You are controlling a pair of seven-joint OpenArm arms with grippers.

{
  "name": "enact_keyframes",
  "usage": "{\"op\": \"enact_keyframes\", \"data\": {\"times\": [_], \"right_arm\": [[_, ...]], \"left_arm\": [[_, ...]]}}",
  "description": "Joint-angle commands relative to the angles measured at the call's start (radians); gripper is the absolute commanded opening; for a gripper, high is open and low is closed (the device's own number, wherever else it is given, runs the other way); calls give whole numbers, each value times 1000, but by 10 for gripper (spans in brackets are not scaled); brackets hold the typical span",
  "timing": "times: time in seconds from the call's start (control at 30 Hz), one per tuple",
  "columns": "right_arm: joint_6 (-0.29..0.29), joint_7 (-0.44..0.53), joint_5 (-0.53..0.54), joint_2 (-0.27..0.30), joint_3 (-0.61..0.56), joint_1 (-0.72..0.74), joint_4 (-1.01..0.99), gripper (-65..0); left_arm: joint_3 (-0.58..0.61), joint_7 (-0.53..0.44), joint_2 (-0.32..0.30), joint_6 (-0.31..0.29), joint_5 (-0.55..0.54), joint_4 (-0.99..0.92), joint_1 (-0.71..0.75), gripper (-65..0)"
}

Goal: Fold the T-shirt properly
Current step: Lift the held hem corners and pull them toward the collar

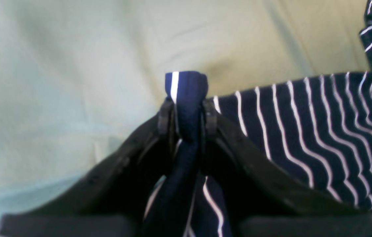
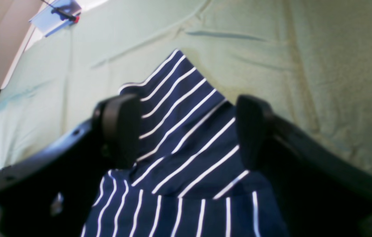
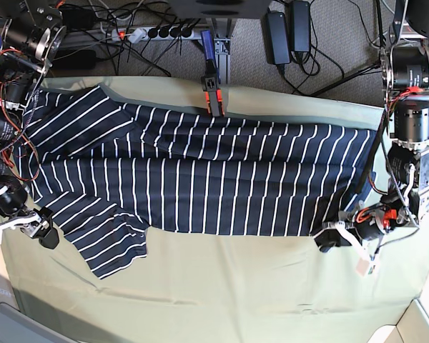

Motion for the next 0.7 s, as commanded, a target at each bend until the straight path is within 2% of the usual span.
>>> {"op": "enact_keyframes", "data": {"times": [0.0,0.1,0.13,0.27,0.4,0.53,0.67], "right_arm": [[50,27,16,20,4,24,19,-214],[50,39,15,20,4,24,19,-214],[50,42,11,20,4,24,19,-214],[49,105,-75,20,4,24,18,-214],[48,192,-181,26,3,32,12,-214],[45,198,-247,27,3,78,-55,-213],[37,236,-254,31,2,143,-201,-213]], "left_arm": [[-4,-13,-12,-22,-14,16,-30,-541],[-4,-13,-12,-36,-13,16,-25,-643],[-4,-13,-12,-48,-13,16,-25,-650],[-4,-11,-12,-97,-23,16,-25,-650],[-4,14,-12,-177,-107,18,-25,-650],[-4,17,-12,-177,-121,18,-25,-650],[-4,18,-12,-177,-122,18,-25,-650]]}}
